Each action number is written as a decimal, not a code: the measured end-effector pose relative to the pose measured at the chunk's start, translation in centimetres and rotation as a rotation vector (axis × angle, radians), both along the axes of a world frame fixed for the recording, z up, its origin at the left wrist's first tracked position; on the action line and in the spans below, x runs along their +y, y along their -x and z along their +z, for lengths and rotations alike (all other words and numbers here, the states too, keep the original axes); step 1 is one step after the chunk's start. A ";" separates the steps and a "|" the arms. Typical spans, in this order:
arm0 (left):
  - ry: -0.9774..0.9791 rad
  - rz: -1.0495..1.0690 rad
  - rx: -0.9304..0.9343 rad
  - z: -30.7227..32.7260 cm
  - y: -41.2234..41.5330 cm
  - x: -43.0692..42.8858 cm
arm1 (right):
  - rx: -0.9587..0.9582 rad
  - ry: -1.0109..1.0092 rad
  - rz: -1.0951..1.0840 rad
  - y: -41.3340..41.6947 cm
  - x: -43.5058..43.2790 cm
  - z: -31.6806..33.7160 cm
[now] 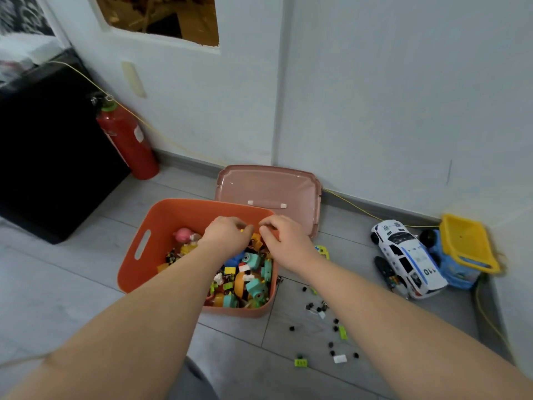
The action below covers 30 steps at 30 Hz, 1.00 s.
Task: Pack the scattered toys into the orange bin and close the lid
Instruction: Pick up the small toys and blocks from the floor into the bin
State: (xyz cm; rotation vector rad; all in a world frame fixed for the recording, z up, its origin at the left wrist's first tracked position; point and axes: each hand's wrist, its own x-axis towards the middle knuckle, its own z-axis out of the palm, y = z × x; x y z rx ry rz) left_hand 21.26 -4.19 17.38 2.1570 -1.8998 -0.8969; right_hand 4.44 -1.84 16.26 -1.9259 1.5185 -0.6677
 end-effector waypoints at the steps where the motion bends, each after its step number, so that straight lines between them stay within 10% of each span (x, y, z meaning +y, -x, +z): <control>1: 0.005 0.006 0.001 -0.1 0.3 0.0 | 0.001 0.007 -0.009 0.2 0.0 0.0; 15: 0.178 -0.195 0.128 -1.3 11.4 1.5 | 0.234 -0.122 -0.238 11.5 2.1 -3.1; 30: -0.159 -0.331 -0.123 -14.2 17.4 3.4 | 0.468 -0.367 -0.357 24.7 7.4 -16.0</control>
